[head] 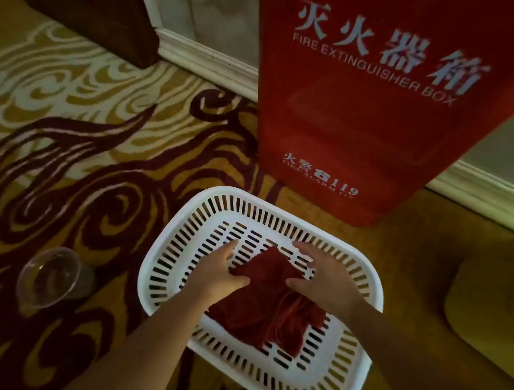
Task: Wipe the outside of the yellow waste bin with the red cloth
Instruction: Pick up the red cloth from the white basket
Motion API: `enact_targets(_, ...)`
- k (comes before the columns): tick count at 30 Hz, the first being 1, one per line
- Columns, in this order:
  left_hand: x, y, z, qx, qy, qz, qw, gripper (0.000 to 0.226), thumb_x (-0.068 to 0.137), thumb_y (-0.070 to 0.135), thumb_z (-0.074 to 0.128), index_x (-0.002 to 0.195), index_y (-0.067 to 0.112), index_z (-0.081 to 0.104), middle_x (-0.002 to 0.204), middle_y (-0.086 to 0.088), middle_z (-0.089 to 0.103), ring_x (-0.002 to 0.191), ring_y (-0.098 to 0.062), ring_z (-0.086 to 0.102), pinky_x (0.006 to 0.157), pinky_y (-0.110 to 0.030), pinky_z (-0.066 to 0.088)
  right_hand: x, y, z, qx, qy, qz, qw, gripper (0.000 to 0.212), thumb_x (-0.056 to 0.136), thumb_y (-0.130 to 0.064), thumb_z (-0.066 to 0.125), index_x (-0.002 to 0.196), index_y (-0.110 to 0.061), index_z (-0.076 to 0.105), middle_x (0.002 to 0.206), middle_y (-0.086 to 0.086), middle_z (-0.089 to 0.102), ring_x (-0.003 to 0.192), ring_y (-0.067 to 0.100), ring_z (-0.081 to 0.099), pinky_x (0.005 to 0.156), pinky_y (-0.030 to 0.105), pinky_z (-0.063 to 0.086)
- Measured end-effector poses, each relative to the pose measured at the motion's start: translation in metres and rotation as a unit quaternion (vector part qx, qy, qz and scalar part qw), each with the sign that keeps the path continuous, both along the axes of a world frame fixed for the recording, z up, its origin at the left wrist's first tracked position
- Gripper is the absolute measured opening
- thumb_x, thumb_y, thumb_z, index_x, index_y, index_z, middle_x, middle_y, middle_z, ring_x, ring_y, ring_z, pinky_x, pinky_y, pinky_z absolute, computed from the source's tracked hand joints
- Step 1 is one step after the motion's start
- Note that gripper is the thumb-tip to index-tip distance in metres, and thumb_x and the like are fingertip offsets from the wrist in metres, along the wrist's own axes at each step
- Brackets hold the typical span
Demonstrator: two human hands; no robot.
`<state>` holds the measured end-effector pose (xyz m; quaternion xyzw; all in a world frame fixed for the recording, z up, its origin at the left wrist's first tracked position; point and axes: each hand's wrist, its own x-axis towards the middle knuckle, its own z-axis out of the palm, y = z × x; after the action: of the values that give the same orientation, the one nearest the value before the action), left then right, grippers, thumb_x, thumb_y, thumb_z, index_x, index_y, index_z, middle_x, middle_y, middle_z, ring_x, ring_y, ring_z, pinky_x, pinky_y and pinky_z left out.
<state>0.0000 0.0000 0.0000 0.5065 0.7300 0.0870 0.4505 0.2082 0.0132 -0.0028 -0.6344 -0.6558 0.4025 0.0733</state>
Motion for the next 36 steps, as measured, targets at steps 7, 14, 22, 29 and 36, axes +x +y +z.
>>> enact_targets(7,0.000,-0.004,-0.011,0.048,0.039,-0.053,0.997,0.035,0.070,0.020,0.067,0.106,0.022,0.066,0.104,0.002,0.065,0.099,-0.016,0.060,0.085,-0.027,0.047,-0.023,-0.007,-0.023,0.014,-0.056,-0.016,0.998,0.062,0.074,-0.028,0.070,0.130,-0.036,0.046,0.126,-0.005,0.059,0.120,0.017,0.049,0.095,0.039,0.047)
enact_targets(14,0.005,-0.011,-0.001,0.038,-0.027,-0.007,0.999,0.022,0.070,0.009,0.067,0.091,0.015,0.071,0.086,0.000,0.072,0.077,-0.008,0.065,0.072,-0.021,0.051,-0.010,-0.006,-0.015,-0.046,0.053,-0.057,0.996,0.066,0.076,-0.005,0.067,0.135,-0.023,0.045,0.098,-0.007,0.061,0.087,0.009,0.058,0.070,0.016,0.043)
enact_targets(22,0.008,-0.009,0.069,0.032,-0.223,-0.004,0.974,0.026,0.070,0.003,0.070,0.086,0.024,0.072,0.076,0.011,0.076,0.077,-0.006,0.070,0.062,-0.012,0.053,0.030,-0.009,0.051,-0.007,0.163,-0.044,0.986,0.071,0.071,-0.008,0.075,0.133,-0.028,0.047,0.090,-0.011,0.061,0.077,0.011,0.063,0.075,0.025,0.050)
enact_targets(29,0.047,0.001,0.137,0.056,-0.171,-0.202,0.963,0.028,0.071,0.009,0.072,0.079,0.036,0.071,0.085,0.012,0.072,0.084,0.004,0.067,0.074,-0.011,0.051,0.060,-0.021,0.119,0.149,0.078,0.213,0.963,0.086,0.071,-0.032,0.075,0.131,-0.059,0.019,0.150,-0.024,0.006,0.141,-0.001,-0.009,0.113,0.030,-0.002)
enact_targets(36,0.080,0.005,0.179,0.036,-0.141,-0.328,0.933,0.027,0.070,0.010,0.073,0.086,0.032,0.072,0.094,0.011,0.073,0.091,0.000,0.066,0.080,-0.013,0.051,0.084,-0.032,0.167,0.033,0.163,0.178,0.970,0.017,0.073,-0.022,0.076,0.083,-0.032,0.067,0.101,-0.014,0.072,0.097,-0.009,0.059,0.101,0.010,0.025)
